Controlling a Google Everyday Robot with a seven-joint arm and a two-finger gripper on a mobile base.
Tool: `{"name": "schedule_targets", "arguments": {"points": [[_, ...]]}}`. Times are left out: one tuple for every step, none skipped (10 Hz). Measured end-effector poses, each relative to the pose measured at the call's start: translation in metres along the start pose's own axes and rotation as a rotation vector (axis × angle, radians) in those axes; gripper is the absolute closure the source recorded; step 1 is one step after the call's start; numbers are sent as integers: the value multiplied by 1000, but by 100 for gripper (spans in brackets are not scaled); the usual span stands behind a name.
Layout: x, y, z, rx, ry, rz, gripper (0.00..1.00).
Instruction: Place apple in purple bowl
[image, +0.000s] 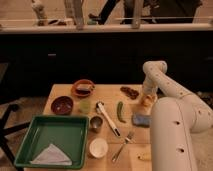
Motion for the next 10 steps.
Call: {"name": "schedule_targets", "arguments": {"points": [[0,-4,-4,-8,9,-4,100],[-1,-8,-8,-16,18,-8,100],[-1,-11,-11,-22,26,-12,100],[-3,-17,-16,-36,35,-15,100],[-4,-22,-20,-44,41,-18,100],[-5,-31,-25,-58,48,-19,100],[-6,-42,-31,-71,56,-18,100],[-6,-57,-38,-82,65,-16,100],[-7,-69,-43,-84,73,-16,100],[-7,-86,-50,-87,84,-19,100]]}}
